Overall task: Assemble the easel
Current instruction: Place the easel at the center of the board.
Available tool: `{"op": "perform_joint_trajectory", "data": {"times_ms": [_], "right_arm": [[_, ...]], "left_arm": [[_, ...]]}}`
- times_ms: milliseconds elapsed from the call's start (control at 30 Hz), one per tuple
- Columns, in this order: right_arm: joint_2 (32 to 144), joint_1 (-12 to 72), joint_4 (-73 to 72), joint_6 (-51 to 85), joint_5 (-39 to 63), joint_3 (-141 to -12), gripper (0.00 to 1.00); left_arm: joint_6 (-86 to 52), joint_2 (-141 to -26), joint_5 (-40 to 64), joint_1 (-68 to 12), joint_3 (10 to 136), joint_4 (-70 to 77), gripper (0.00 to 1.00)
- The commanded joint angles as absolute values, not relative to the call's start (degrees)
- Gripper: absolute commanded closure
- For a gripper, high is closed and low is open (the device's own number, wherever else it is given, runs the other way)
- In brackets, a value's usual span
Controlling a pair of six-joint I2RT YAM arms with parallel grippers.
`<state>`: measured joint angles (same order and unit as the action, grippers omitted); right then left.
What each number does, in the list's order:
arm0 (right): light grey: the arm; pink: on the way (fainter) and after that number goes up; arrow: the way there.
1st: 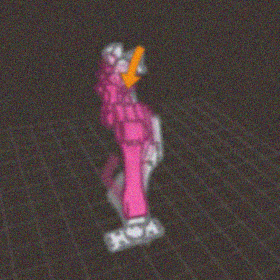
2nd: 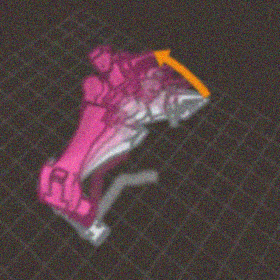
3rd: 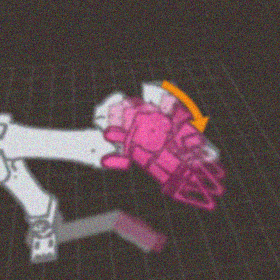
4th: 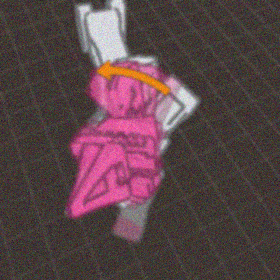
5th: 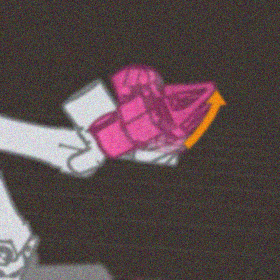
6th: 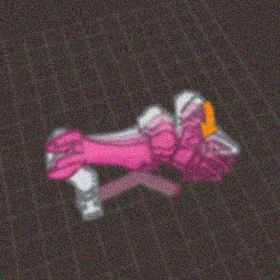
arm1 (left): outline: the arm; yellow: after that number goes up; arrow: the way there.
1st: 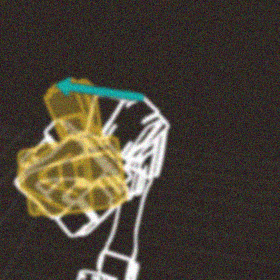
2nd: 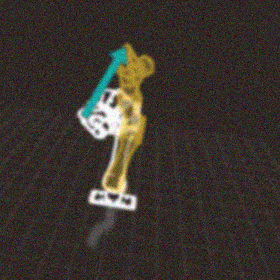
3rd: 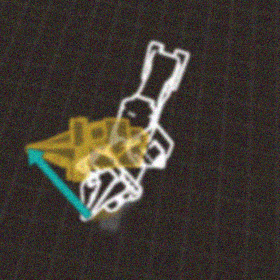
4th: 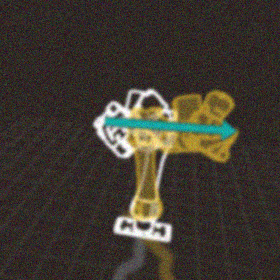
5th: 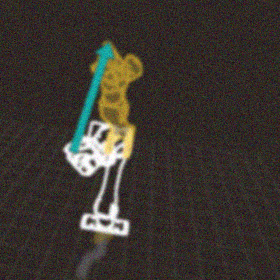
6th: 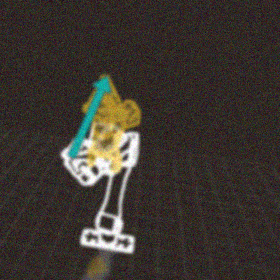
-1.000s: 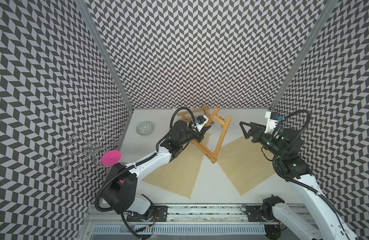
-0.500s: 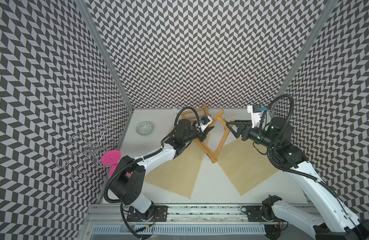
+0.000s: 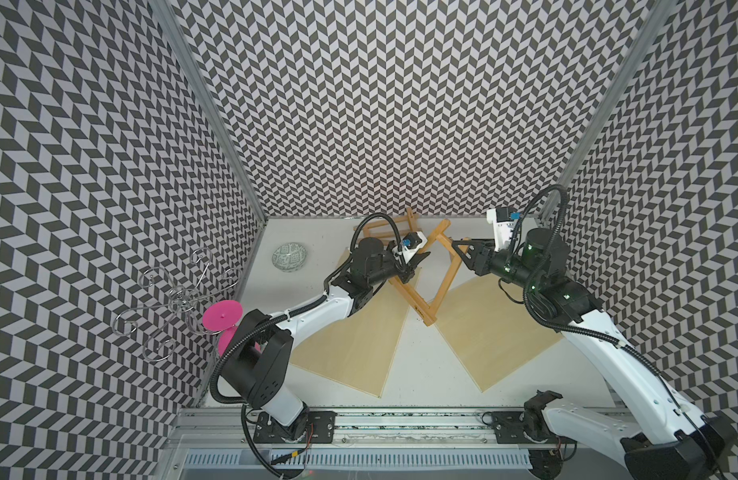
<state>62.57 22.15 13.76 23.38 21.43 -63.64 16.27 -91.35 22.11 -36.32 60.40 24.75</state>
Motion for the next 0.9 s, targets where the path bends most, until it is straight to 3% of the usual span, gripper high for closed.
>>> {"op": "perform_joint_trajectory", "data": {"times_ms": [0,200,267,367,433,500,700,867], "right_arm": [[62.85,22.41,11.51,21.89,19.98,-63.73,0.75],[61.49,22.34,10.77,21.53,17.64,-62.84,0.90],[61.04,22.30,10.55,21.56,16.61,-62.89,0.93],[60.41,22.29,10.00,21.88,14.81,-62.97,0.98],[60.04,22.16,9.33,22.41,13.23,-62.83,1.00],[59.86,21.85,8.86,22.80,12.22,-63.01,1.00],[60.11,18.13,5.21,25.99,8.06,-62.71,1.00],[61.76,14.14,-2.37,27.49,1.99,-59.17,1.00]], "left_arm": [[16.40,-91.41,22.38,-36.56,63.90,27.83,1.00],[15.21,-92.37,21.06,-36.64,64.97,26.95,1.00],[15.00,-92.58,21.16,-36.65,65.43,26.36,0.88],[14.86,-92.64,21.43,-36.65,65.57,26.54,0.83],[14.07,-92.54,20.96,-36.65,65.69,26.97,0.62],[13.37,-92.05,20.39,-36.65,65.74,26.75,0.49],[6.15,-88.15,12.40,-36.93,64.79,25.12,0.30],[-2.23,-84.36,7.36,-37.57,61.12,23.82,0.21]]}}
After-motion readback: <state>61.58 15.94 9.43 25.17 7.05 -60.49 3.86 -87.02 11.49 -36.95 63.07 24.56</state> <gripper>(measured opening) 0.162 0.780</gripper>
